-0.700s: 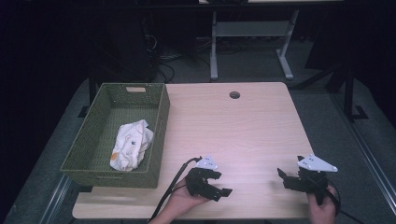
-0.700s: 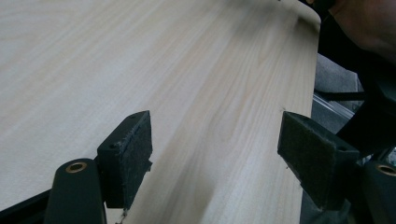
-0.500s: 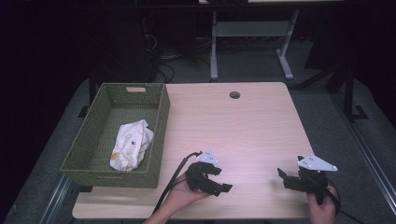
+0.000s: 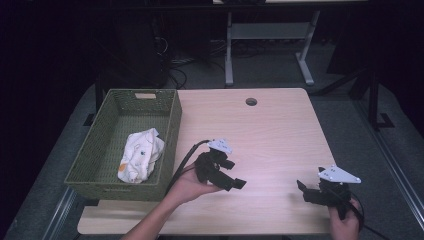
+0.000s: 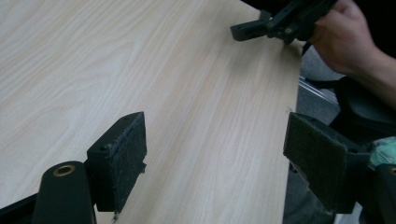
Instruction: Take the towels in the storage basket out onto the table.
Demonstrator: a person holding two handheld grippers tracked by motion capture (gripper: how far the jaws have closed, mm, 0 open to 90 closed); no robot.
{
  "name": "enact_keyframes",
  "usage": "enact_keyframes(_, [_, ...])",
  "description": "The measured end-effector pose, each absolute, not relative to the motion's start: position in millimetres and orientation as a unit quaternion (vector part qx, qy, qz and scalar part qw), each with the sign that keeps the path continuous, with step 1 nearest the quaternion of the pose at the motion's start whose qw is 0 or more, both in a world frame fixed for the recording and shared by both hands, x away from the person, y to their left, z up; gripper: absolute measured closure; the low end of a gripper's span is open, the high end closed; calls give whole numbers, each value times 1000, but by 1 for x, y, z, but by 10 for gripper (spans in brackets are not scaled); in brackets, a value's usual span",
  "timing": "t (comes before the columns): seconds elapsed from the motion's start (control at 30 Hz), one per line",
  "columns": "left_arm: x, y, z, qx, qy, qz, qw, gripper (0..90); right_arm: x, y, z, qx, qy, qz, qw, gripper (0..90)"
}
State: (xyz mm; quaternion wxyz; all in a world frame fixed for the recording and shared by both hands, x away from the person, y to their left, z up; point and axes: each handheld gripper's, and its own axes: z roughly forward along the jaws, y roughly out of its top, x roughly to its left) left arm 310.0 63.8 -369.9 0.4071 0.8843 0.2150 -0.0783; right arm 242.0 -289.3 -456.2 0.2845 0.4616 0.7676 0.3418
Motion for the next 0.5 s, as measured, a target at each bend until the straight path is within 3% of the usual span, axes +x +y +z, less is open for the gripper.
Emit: enact_keyframes(0.5, [341,92,-325,884,234,-94,393,177,242,-289,-456,461,768,341,285,139])
